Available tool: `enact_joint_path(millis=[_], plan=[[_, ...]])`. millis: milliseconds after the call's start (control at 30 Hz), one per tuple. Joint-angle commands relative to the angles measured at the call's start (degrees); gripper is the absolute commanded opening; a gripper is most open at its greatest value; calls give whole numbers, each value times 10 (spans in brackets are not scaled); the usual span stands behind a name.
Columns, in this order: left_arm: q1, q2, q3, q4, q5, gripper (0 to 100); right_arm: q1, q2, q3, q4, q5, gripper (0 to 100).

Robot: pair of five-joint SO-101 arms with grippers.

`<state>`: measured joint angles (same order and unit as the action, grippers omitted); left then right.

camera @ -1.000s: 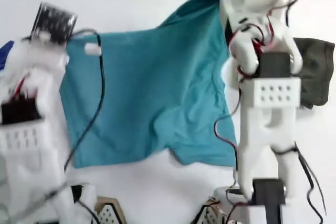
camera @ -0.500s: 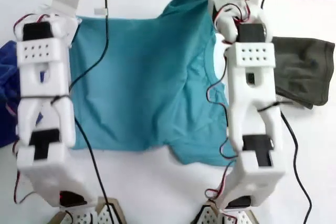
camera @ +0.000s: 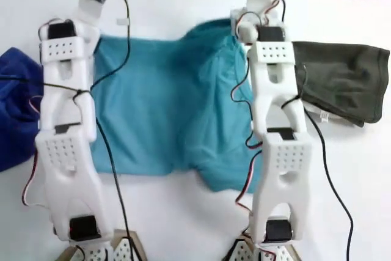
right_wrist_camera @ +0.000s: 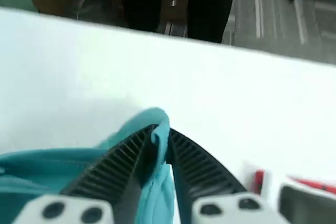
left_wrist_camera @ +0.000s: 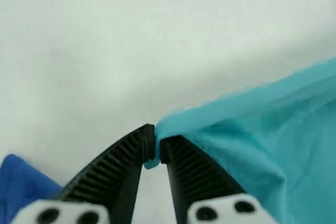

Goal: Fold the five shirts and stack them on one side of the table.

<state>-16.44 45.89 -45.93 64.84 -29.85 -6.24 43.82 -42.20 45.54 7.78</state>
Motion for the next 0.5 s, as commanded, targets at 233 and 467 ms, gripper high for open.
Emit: enact_joint_path(millis=[233,467], plan=[[6,99,-111,59,3,25,-4,94,-116,65,-4,19],[7,102,-217,177,3,25,0,95,-246,197,-1,19]])
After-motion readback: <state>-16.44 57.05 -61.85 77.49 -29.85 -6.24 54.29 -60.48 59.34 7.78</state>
